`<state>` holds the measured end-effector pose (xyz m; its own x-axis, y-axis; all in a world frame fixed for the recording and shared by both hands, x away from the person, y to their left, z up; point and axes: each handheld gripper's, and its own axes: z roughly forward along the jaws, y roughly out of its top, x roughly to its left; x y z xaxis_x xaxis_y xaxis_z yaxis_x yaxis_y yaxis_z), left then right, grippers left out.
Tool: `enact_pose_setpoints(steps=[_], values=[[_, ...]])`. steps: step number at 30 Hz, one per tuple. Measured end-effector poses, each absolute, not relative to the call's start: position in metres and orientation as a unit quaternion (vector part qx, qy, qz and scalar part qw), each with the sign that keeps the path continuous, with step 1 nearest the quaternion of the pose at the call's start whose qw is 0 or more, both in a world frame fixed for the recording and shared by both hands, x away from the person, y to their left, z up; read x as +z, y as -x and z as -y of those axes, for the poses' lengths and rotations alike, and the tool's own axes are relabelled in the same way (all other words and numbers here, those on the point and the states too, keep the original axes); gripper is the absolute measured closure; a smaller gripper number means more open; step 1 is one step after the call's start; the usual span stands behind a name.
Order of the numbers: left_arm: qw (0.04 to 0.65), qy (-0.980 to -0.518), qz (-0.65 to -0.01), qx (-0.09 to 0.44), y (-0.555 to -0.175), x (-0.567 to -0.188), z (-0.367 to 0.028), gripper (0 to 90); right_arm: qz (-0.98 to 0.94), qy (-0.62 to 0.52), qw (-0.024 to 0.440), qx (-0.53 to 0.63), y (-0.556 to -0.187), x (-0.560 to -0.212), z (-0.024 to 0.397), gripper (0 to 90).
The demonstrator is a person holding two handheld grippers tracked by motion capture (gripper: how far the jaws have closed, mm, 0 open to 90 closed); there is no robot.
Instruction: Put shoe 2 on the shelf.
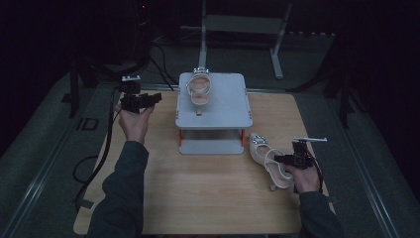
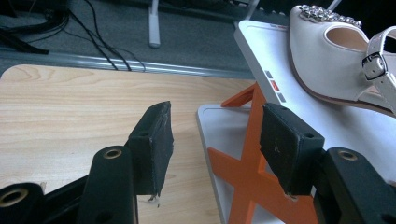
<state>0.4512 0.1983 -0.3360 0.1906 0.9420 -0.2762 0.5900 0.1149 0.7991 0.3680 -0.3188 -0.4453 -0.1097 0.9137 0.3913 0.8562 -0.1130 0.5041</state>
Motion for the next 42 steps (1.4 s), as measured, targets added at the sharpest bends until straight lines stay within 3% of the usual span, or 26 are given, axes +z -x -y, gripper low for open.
enact_pose_setpoints(steps=[23,42], values=[[0.441,-0.638,-0.599,0.201,-0.449,-0.338,-0.194,44.4,-0.583,-0.718,0.039,0.379,-0.413,-0.423,0.34,86.5],[0.444,-0.636,-0.598,0.201,-0.448,-0.337,-0.193,44.4,-0.545,-0.719,0.036,0.43,-0.447,-0.369,0.335,86.5]])
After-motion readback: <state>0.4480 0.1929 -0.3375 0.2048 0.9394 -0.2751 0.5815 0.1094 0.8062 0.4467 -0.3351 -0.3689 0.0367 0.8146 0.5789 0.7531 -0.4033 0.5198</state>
